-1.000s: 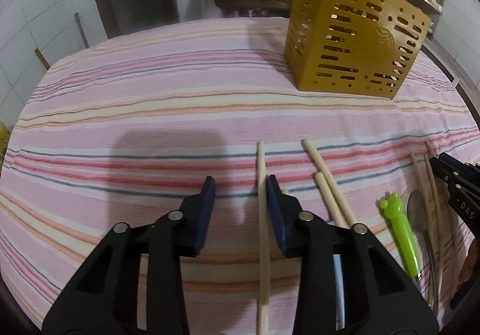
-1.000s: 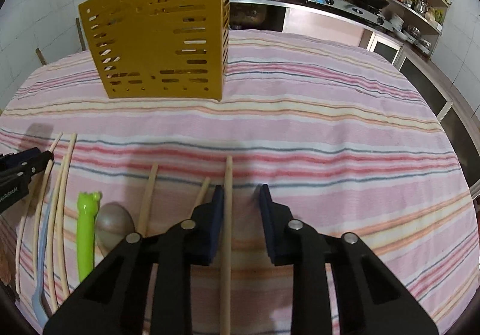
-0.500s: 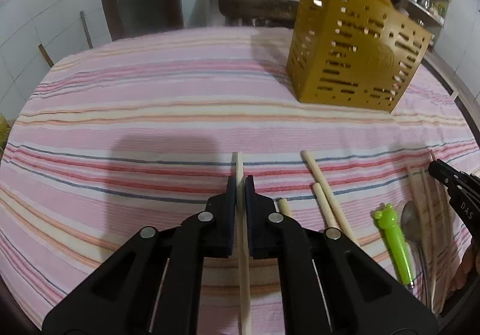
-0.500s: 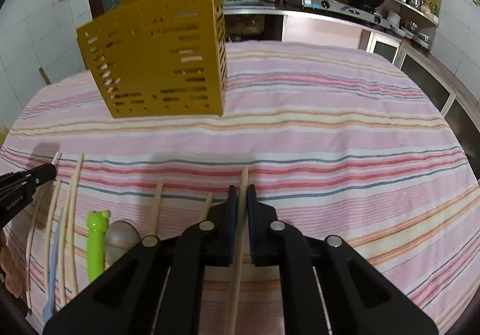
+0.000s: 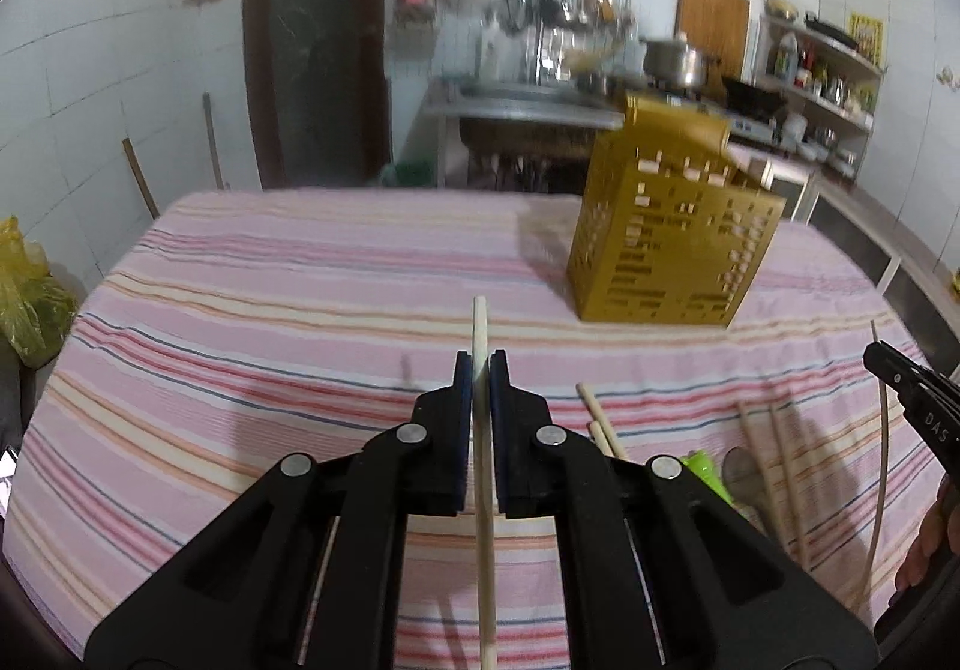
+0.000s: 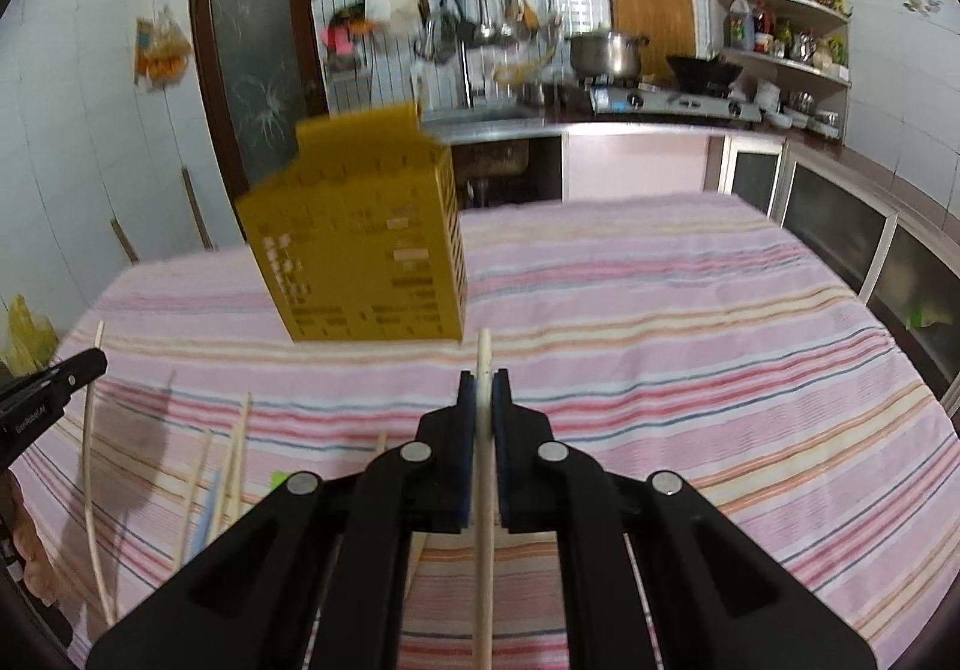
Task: Organize utensils
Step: 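Lift the chopsticks with both tools and carry them over the yellow holder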
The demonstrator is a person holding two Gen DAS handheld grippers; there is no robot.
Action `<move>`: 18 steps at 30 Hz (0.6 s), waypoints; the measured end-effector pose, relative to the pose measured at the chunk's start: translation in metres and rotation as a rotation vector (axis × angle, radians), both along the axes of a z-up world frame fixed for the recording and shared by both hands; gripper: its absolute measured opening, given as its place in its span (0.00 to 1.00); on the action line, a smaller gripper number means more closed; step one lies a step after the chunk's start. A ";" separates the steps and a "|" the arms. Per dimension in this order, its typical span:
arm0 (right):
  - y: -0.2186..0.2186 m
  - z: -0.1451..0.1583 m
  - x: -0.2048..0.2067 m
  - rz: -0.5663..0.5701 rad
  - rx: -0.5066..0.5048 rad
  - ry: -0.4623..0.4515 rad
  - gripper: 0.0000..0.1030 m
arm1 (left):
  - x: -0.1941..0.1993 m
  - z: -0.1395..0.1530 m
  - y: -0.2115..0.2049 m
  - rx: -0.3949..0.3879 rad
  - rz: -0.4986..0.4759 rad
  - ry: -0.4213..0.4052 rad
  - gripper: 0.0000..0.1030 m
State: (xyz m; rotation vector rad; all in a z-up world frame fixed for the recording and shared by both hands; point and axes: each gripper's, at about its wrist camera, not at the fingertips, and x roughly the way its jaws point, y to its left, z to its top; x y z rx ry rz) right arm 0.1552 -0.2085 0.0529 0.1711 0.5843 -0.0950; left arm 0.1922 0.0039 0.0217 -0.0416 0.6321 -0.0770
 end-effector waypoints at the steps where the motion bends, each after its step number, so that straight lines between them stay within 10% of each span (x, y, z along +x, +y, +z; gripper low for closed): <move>1: -0.001 0.003 -0.003 -0.001 0.004 -0.015 0.06 | -0.004 0.004 0.003 -0.008 0.005 -0.015 0.05; 18: 0.000 0.027 -0.055 -0.030 -0.007 -0.214 0.06 | -0.068 0.034 0.025 -0.032 0.017 -0.200 0.05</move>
